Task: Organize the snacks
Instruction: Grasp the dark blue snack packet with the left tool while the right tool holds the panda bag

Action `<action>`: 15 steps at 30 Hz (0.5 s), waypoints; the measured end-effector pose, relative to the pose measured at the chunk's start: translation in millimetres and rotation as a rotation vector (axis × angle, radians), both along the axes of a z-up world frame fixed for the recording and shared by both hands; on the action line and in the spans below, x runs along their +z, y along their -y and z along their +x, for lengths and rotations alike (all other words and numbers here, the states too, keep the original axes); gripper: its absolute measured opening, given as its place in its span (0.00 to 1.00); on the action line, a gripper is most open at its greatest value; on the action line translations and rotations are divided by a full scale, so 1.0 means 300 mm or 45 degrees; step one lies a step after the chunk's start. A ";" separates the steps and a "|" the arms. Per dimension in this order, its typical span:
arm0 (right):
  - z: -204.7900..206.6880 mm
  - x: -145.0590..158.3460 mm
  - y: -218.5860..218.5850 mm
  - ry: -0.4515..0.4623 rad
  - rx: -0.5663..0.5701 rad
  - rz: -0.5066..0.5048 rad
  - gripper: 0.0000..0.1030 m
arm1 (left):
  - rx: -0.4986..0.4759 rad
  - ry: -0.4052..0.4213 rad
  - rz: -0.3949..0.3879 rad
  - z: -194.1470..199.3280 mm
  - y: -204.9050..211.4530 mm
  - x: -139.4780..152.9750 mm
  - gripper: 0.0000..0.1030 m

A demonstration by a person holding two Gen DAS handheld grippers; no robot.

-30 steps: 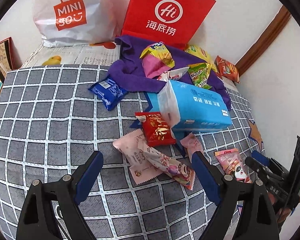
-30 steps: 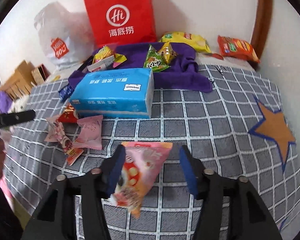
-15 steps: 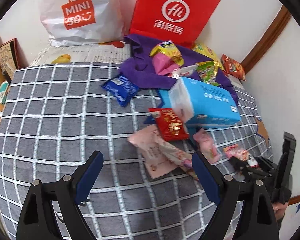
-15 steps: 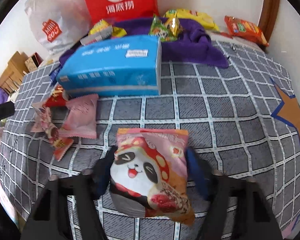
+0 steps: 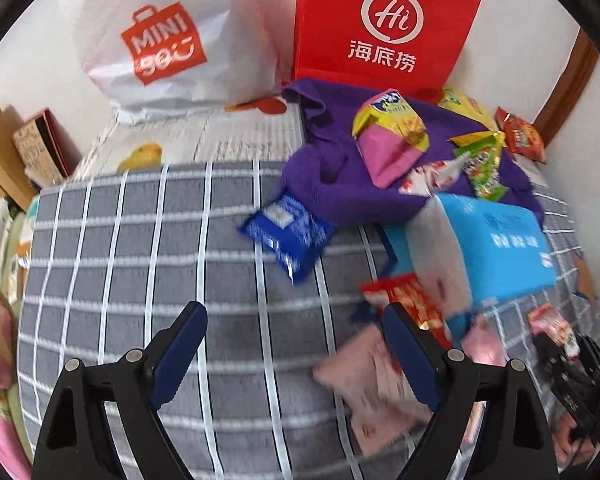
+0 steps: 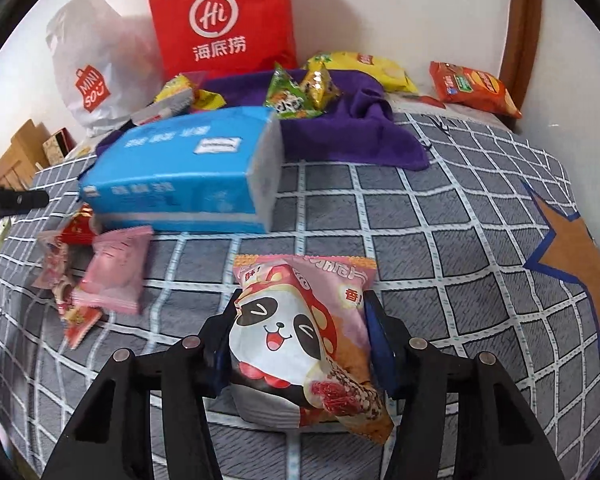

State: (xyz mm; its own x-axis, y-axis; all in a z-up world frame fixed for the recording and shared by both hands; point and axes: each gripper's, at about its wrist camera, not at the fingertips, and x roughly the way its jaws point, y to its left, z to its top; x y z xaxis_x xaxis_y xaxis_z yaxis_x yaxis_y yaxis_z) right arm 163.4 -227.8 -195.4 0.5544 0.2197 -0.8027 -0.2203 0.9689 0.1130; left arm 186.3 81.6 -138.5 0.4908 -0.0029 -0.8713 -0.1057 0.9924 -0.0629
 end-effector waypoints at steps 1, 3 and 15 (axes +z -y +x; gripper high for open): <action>0.000 -0.002 0.005 0.014 0.000 0.011 0.54 | -0.004 -0.002 0.005 0.017 0.005 -0.003 0.84; 0.003 -0.003 0.008 0.029 0.002 0.013 0.54 | -0.018 -0.009 -0.004 0.054 0.017 -0.013 0.83; 0.033 -0.019 0.024 0.002 -0.010 0.064 0.55 | -0.060 -0.063 -0.056 0.204 0.015 -0.096 0.79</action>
State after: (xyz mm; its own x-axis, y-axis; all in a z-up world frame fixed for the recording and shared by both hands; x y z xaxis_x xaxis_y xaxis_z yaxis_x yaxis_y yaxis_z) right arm 173.4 -235.1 -201.2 0.5579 0.2554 -0.7897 -0.2128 0.9637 0.1613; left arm 247.4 77.1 -167.2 0.4459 -0.0640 -0.8928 -0.0628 0.9928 -0.1025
